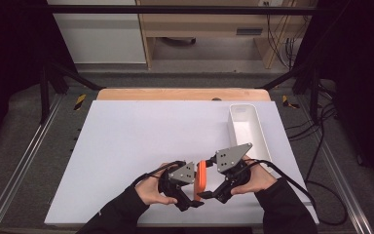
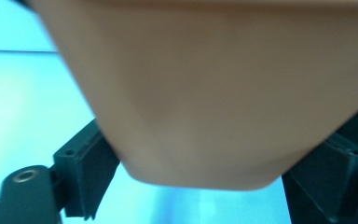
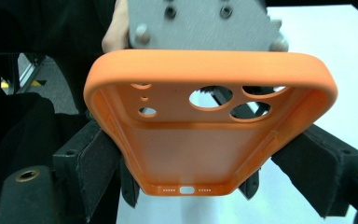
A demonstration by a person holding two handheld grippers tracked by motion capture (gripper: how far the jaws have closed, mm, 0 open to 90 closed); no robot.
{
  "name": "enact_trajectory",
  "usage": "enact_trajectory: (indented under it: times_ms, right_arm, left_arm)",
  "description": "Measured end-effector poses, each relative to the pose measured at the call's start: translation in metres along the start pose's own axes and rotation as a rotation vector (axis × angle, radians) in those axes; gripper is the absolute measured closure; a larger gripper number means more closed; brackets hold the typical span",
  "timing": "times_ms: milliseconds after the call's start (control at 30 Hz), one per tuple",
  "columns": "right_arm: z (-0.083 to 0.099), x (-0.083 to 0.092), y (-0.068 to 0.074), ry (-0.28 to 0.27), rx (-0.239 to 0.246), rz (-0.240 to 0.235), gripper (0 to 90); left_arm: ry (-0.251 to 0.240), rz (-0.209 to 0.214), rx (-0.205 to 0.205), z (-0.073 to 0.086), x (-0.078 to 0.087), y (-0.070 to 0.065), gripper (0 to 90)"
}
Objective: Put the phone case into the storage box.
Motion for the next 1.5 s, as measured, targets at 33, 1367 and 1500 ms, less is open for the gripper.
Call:
enact_trajectory:
  times_ms: [33, 1367, 1500]
  right_arm:
    - [0.0, 0.0, 0.0, 0.001, 0.002, 0.004, 16.4]
    - [-0.004, 0.043, -0.044, -0.048, -0.115, 0.274, 16.1]
    - [-0.005, 0.048, -0.048, -0.063, -0.126, 0.311, 16.1]
  left_arm:
    - [0.0, -0.006, 0.006, 0.001, 0.001, 0.0, 11.5]
    - [-0.335, -0.344, 0.262, 0.073, 0.116, 0.012, 2.4]
    - [-0.37, -0.388, 0.29, 0.084, 0.125, 0.012, 2.5]
Point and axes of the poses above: each handheld gripper's, and its own axes: x roughly backward along the jaws, z roughly out of its underside, y roughly to its left, the point moved 6 cm from there along -x, roughly forward along the jaws, and after that the axes turned 12 degrees about z, right-handed, at the moved point
